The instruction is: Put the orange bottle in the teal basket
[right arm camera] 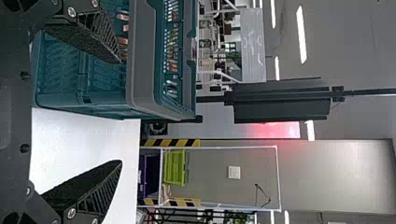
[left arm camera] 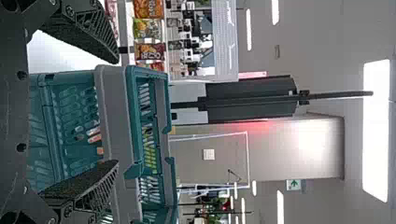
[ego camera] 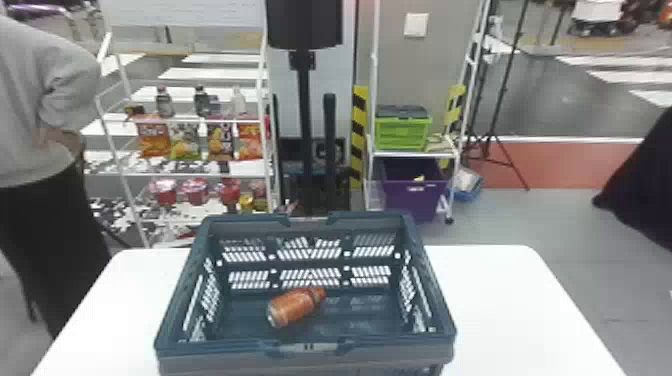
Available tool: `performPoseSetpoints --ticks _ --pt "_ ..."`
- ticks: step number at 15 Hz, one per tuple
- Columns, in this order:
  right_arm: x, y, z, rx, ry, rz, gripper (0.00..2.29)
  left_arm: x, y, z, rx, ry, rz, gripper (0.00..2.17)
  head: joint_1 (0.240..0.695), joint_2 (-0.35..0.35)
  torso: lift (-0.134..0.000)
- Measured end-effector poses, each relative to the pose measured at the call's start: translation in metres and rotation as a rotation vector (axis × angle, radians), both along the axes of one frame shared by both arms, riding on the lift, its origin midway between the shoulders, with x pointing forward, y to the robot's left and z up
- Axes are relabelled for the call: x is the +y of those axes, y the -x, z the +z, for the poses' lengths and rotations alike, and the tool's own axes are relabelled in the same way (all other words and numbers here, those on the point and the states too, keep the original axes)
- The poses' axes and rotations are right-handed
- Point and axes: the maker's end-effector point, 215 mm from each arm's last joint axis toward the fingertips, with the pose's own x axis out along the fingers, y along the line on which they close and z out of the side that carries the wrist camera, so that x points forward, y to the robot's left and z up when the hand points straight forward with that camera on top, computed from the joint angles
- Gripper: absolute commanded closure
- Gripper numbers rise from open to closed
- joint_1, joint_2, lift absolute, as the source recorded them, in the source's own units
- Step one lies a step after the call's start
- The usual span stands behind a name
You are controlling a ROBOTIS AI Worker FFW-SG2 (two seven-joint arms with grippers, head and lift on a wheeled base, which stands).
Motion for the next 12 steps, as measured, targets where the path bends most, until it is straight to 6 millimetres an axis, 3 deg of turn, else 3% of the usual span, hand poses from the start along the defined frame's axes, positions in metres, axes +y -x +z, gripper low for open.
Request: performPoseSetpoints --ticks 12 --pt "0.0016 0.0028 0.0012 0.001 -0.004 -0.002 0.13 0.0038 0.0036 -0.0071 0.017 0.024 0.009 0.14 0.499 0.000 0.000"
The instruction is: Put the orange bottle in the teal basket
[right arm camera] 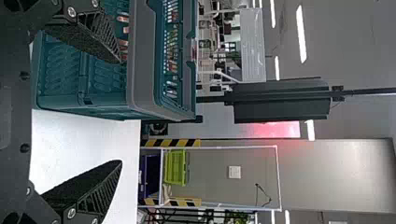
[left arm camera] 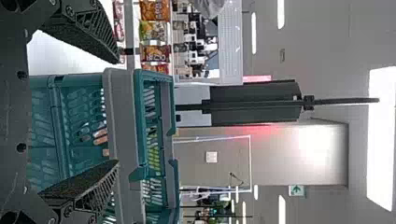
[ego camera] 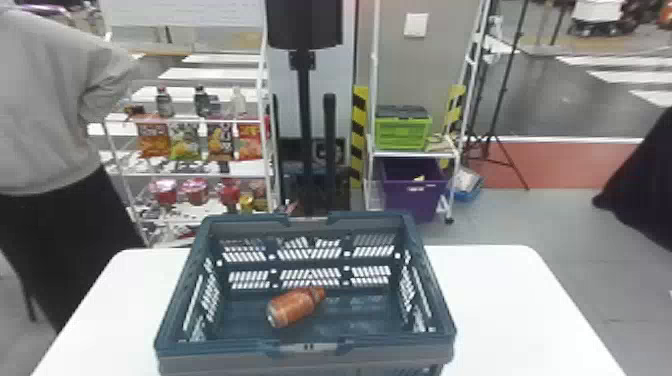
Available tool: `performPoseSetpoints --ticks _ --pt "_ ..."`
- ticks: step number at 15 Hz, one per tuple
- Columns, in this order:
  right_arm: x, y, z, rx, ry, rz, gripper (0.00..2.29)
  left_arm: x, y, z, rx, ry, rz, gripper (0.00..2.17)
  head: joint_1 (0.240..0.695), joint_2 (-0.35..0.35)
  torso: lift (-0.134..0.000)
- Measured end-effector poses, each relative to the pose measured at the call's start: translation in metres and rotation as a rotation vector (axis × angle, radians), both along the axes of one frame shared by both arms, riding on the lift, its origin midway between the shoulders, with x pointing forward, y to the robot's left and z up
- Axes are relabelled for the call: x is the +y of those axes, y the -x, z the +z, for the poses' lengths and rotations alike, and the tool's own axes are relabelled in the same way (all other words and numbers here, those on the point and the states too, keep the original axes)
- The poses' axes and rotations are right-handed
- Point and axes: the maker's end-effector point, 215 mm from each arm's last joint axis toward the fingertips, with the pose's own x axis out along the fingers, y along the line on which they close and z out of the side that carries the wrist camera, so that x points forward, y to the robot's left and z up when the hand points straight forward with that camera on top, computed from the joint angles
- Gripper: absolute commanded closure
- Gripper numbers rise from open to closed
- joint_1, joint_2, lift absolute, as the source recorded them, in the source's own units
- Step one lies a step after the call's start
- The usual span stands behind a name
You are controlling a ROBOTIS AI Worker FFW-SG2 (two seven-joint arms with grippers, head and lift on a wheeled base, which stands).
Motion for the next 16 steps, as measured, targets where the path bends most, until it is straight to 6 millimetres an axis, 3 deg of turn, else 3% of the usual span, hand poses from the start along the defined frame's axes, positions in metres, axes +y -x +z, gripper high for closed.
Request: performPoseSetpoints --ticks 16 --pt "0.0016 -0.0016 -0.0009 -0.001 -0.004 0.008 0.13 0.0029 -0.0038 -0.0016 -0.004 0.010 0.010 0.14 0.499 0.000 0.000"
